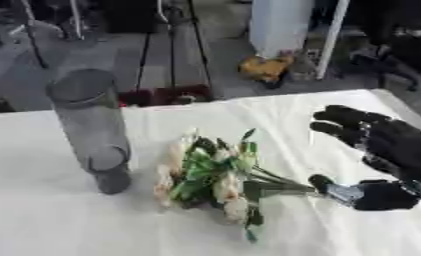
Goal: Arrange flowers into the vase.
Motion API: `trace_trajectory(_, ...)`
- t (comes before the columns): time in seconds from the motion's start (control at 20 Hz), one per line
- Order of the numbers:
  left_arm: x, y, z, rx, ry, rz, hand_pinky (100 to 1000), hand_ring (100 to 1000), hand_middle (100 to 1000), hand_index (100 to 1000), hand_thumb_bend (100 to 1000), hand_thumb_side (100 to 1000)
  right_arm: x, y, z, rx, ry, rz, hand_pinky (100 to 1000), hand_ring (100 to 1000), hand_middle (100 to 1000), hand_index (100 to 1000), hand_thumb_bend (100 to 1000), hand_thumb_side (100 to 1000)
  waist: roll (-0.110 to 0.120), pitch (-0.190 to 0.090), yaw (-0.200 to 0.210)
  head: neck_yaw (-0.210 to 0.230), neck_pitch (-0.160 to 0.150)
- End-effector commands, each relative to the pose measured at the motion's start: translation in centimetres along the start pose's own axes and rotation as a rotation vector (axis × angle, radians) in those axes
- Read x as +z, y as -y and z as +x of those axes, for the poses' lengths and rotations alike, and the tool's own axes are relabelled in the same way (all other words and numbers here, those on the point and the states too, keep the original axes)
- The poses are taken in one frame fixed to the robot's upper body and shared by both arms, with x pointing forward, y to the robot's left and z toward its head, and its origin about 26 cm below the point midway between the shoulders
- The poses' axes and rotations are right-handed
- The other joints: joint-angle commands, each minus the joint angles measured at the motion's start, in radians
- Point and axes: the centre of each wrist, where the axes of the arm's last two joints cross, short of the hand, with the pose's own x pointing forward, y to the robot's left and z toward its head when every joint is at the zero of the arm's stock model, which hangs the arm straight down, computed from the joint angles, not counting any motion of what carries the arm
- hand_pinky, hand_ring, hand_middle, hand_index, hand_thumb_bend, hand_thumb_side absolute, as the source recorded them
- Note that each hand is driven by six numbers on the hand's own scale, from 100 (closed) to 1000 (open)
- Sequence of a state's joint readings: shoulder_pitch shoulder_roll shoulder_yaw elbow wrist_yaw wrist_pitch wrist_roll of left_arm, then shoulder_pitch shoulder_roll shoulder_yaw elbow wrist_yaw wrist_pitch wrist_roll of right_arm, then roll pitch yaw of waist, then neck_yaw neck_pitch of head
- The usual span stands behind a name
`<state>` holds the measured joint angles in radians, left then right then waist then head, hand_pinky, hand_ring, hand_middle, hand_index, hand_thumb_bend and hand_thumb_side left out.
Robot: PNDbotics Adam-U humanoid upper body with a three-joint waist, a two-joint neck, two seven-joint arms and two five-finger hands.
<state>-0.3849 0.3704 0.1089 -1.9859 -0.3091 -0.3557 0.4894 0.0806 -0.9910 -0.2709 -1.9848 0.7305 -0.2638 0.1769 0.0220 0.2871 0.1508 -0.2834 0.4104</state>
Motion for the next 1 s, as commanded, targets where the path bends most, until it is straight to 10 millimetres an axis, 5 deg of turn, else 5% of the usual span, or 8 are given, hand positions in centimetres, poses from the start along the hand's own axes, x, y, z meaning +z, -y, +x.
trace_trajectory(0.05,-0.9,-0.5,0.3,-0.014,0.04,-0.015,679,926,938,966,100,1000,0.2,0.8,-0.2,0.005,-0.003,0.036,866,1000,952,994,461,902,-0.003,-0.02,-0.001,-0.019,-0.026)
trace_trajectory(0.25,-0.9,-0.5,0.3,-0.012,0.039,-0.015,679,927,938,966,100,1000,0.6,-0.2,0.1,-0.025,-0.021,0.064,872,1000,940,992,518,907,-0.002,-0.02,-0.002,-0.024,-0.033)
trace_trajectory(0.55,-1.0,-0.3,0.4,-0.002,0.039,-0.031,681,926,937,967,100,1000,0.4,-0.2,0.3,-0.042,-0.037,0.029,865,1000,913,988,495,925,0.0,-0.033,-0.003,0.039,0.035)
trace_trajectory(1.0,-1.1,0.1,0.6,0.023,0.041,-0.044,681,926,937,967,100,1000,-0.6,0.3,0.7,-0.056,-0.079,-0.031,852,1000,847,971,523,853,-0.002,-0.054,0.001,0.034,0.062)
